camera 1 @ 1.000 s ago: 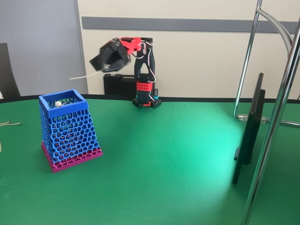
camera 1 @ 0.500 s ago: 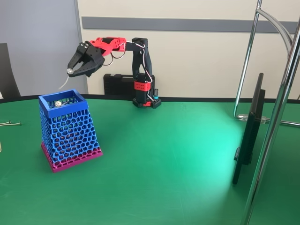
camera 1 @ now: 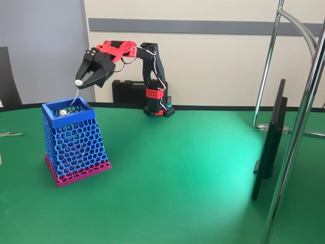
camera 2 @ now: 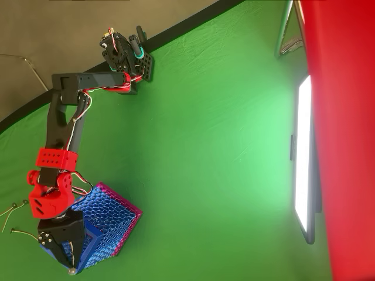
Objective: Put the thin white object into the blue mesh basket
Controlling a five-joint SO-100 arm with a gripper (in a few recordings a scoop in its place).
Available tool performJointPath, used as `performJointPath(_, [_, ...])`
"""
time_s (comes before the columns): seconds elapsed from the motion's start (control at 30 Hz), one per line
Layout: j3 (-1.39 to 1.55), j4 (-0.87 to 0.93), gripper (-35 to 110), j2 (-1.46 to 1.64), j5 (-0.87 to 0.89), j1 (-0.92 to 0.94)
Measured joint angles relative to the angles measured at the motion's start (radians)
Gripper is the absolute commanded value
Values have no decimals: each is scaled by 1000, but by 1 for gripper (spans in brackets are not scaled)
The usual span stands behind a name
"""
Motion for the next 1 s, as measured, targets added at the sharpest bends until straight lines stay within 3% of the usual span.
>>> performJointPath(0.23, [201, -135, 6, 98, 25, 83])
performJointPath(0.63, [453, -183, 13, 425, -67, 147])
performJointPath(1.0, [563, -252, 11, 494, -115, 156])
